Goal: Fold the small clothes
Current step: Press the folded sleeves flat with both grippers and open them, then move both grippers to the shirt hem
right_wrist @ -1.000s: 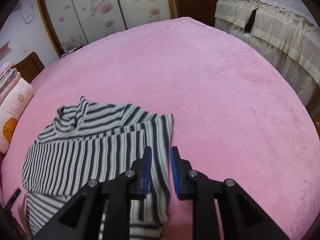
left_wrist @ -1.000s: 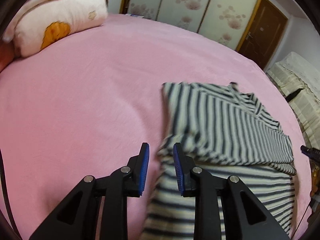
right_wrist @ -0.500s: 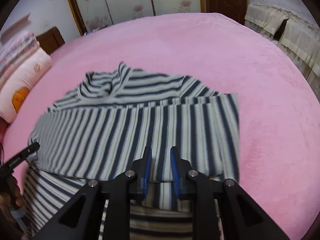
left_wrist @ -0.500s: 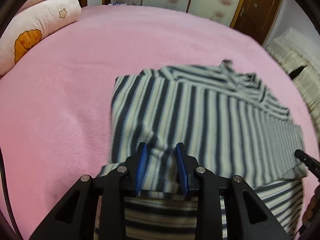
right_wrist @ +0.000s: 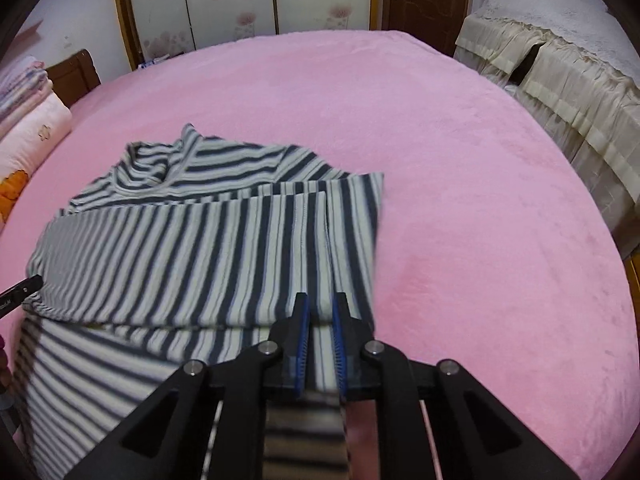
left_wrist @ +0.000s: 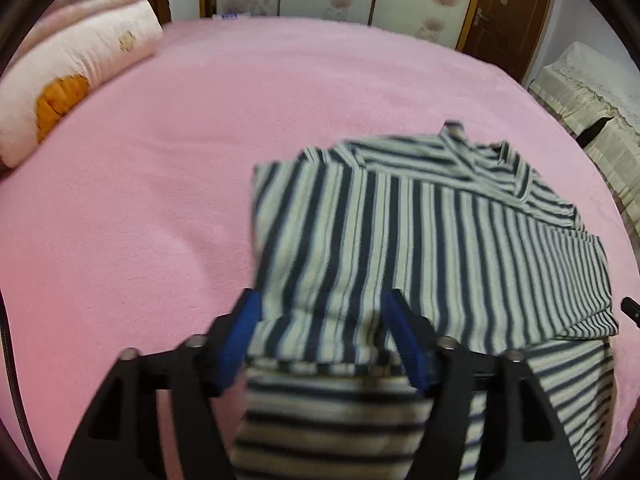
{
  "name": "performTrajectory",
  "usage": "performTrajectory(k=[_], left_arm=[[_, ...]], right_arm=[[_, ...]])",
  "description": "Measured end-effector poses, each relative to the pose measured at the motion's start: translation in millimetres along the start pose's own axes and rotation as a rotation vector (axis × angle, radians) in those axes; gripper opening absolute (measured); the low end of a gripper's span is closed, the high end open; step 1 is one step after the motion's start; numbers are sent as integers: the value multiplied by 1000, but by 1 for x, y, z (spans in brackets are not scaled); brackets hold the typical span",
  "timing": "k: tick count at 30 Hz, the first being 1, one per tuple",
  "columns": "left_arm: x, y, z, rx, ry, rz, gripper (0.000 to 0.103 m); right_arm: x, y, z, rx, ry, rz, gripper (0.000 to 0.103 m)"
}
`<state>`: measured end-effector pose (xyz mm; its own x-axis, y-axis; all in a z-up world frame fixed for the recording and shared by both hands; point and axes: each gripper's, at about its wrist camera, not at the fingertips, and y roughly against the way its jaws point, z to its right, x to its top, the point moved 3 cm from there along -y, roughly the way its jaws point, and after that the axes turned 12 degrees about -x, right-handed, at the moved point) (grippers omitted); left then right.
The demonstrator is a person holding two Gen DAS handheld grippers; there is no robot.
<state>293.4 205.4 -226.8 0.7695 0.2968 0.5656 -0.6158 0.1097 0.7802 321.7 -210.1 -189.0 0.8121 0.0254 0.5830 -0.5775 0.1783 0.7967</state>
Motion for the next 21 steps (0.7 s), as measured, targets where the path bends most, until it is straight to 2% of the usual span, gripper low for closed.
performTrajectory(k=[5,8,13,15,21], left_arm=[[-7,54,6,-19,-11,45,73],[-14,97,11,-18,-15,82,82],[-25,163,24,-43,-23,147,85],[-30,184,31,-46,-33,168,90],[-54,249,53,-32,-89,247,99]], right_arm=[[-13,55,11,62,-39,52,13],[-25,90,14,95,-58,83,13],[-39,136,18,138,-72,110,13],[-42,151,18,149,-72,128,14],[-63,203,18,162,-50,178,23]])
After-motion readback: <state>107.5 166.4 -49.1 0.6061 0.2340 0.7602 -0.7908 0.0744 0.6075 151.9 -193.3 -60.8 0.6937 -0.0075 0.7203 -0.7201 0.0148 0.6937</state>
